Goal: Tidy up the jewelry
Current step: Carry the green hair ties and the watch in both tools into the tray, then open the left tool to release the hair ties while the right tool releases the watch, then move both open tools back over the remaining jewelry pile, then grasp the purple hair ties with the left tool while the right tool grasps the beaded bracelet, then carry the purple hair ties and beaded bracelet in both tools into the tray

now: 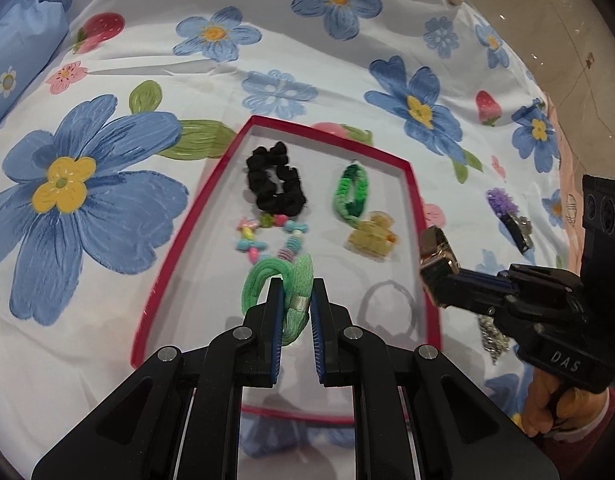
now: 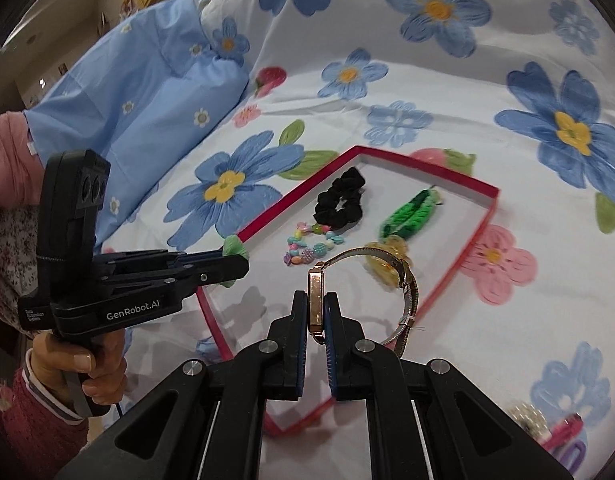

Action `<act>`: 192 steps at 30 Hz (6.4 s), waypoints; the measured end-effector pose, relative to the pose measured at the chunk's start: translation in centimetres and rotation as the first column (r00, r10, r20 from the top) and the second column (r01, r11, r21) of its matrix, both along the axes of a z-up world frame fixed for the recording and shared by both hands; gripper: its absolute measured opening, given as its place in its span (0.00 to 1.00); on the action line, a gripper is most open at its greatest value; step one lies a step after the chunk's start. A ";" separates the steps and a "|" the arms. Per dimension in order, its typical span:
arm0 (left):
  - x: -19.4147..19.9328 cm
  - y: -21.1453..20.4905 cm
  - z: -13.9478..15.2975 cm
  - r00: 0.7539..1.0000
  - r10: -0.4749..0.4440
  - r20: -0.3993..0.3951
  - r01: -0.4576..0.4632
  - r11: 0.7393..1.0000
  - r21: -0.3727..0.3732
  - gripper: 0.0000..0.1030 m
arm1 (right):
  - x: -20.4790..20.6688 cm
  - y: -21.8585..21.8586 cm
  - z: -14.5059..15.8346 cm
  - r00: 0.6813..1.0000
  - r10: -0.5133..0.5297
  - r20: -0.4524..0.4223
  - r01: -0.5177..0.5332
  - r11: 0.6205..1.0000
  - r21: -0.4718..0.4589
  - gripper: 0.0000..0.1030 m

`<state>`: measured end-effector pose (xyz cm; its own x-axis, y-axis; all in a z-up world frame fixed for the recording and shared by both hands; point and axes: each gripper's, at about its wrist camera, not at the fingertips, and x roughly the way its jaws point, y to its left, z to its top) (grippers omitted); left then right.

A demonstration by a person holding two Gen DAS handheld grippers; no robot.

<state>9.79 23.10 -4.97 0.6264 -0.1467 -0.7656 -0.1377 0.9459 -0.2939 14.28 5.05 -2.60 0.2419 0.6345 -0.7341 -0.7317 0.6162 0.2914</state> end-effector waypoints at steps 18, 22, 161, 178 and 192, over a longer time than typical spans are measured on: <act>3.9 1.1 -3.6 0.994 0.007 -0.107 0.001 0.997 0.073 0.11 | 2.7 5.2 -5.2 0.997 0.046 -0.062 -0.055 0.989 -0.135 0.07; 4.0 1.1 -3.8 0.993 0.010 -0.114 -0.002 0.997 0.076 0.12 | 3.0 5.4 -5.9 0.996 0.046 -0.074 -0.057 0.987 -0.150 0.07; -4.0 -12.9 3.9 0.982 -0.163 0.091 0.169 0.984 -0.053 0.10 | -2.5 -21.5 3.3 0.930 -0.368 0.001 0.363 0.917 0.168 0.07; -5.9 -4.9 3.5 0.996 -0.001 0.090 0.006 0.998 -0.057 0.10 | -2.4 -10.8 4.3 0.984 -0.176 0.010 0.171 0.966 0.193 0.07; -5.4 -0.9 1.8 0.997 0.063 0.047 -0.061 0.998 -0.032 0.10 | -2.2 -3.0 3.8 0.999 -0.044 -0.003 0.043 0.979 0.199 0.07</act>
<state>4.40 22.16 -3.18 0.6711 -0.1292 -0.7300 -0.1809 0.9264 -0.3303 12.06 2.07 1.24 0.2732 0.7569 -0.5937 -0.7059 0.5770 0.4108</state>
